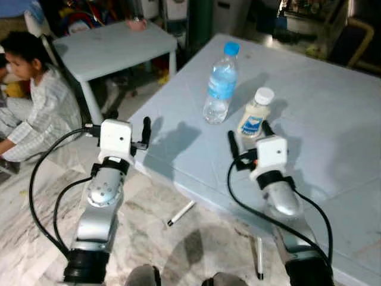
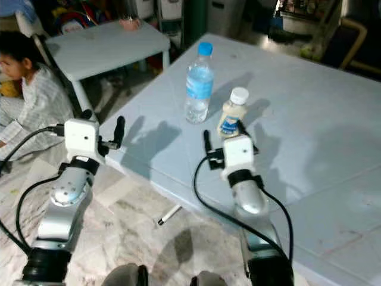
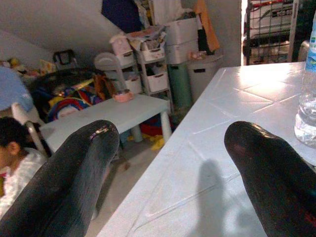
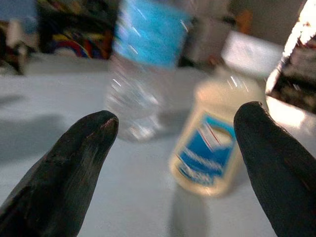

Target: Restocking fridge

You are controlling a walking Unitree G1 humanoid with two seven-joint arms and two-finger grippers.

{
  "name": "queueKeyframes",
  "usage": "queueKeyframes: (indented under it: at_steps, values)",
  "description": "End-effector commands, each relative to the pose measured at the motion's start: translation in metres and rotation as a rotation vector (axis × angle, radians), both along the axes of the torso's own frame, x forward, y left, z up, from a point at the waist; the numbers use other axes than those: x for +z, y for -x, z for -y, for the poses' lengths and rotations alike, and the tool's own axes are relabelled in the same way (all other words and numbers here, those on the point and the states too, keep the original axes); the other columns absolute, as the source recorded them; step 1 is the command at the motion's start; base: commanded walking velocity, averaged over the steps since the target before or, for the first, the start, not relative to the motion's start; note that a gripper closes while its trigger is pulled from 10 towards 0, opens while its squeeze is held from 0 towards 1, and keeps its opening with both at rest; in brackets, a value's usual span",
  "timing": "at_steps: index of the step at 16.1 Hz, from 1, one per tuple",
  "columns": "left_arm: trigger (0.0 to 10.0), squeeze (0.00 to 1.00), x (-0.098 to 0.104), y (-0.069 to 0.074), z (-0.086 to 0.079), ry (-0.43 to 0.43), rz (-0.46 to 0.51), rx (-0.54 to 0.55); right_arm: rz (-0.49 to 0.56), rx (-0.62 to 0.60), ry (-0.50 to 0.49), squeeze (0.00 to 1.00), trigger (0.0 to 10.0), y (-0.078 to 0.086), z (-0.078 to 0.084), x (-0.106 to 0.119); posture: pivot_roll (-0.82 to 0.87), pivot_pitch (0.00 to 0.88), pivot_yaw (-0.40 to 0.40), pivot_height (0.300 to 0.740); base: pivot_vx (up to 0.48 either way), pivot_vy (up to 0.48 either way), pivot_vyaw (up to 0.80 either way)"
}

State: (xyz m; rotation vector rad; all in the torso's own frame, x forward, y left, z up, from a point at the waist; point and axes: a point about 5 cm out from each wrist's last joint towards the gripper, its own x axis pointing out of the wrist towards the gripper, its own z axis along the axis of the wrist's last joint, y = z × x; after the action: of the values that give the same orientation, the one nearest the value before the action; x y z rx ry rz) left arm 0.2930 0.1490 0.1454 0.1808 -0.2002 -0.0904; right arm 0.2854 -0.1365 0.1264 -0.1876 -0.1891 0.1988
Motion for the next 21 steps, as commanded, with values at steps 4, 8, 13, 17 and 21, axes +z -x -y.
queueKeyframes:
  at_steps: [4,8,13,17,21]
  values:
    - [10.0,0.00,0.010,-0.001,-0.002,-0.049,0.020,0.037,0.186,0.042,-0.006,0.00,10.0,-0.013,-0.005,0.054,0.06,0.128,-0.019,0.740,0.000,0.000,0.00]
    - [10.0,0.00,0.005,0.006,0.000,-0.024,0.010,0.024,0.225,-0.003,-0.015,0.00,10.0,-0.019,0.004,0.070,0.05,0.129,-0.023,0.740,0.248,0.148,0.00]
    - [10.0,0.00,0.010,0.005,0.005,-0.013,0.024,-0.003,0.289,-0.050,0.045,0.00,10.0,-0.015,0.005,0.079,0.04,0.119,-0.020,0.740,0.417,0.107,0.00]
    - [10.0,0.00,0.013,0.003,0.007,0.001,0.044,-0.021,0.325,-0.081,0.078,0.00,10.0,-0.014,0.007,0.085,0.04,0.114,-0.021,0.740,0.108,0.000,0.00]
    - [10.0,0.00,0.012,0.005,0.005,0.006,0.043,-0.013,0.335,-0.062,0.086,0.00,10.0,-0.014,0.002,0.087,0.05,0.110,-0.028,0.740,0.000,0.000,0.00]
